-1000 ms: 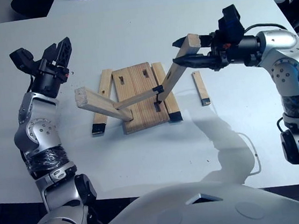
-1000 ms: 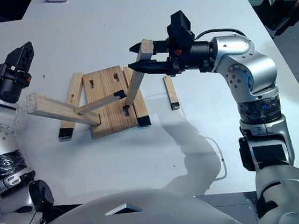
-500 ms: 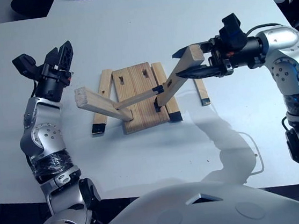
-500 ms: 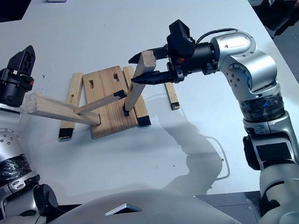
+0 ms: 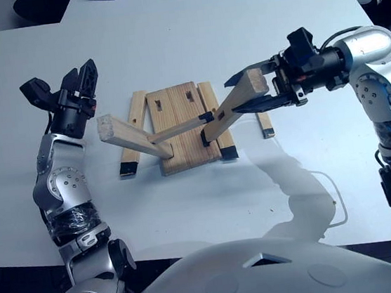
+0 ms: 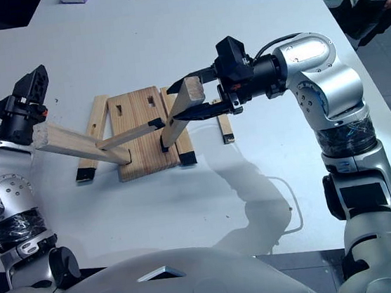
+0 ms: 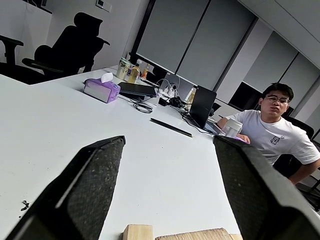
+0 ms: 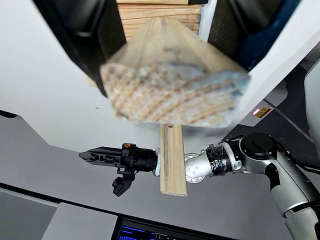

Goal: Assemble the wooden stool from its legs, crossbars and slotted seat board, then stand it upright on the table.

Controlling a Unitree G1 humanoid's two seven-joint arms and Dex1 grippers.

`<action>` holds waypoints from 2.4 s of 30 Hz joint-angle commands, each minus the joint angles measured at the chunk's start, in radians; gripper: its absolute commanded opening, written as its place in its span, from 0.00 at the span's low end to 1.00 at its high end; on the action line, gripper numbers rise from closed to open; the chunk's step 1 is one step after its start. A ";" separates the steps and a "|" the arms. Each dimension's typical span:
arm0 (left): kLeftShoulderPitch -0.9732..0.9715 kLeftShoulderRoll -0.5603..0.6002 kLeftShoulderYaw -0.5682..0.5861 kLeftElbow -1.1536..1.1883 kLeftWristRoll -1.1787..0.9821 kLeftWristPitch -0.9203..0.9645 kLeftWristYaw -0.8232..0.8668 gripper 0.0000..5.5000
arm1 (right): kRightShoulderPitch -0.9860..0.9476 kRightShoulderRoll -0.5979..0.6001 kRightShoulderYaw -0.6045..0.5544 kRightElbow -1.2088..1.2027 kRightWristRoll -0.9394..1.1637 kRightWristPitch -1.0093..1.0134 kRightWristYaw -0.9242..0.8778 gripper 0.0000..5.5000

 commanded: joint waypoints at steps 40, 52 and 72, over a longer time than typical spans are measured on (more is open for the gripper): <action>0.156 -0.118 -0.228 -0.056 0.133 -0.150 -0.021 0.59 | -0.192 0.039 0.300 0.145 -0.266 0.113 0.052 0.37; 0.038 -0.069 -0.191 0.072 0.195 -0.220 -0.012 0.59 | -0.174 -0.001 0.175 0.028 -0.158 0.371 -0.078 0.37; -0.090 -0.016 -0.525 -0.952 0.097 0.373 0.581 0.40 | -0.160 -0.022 0.115 -0.153 -0.085 0.617 -0.278 0.37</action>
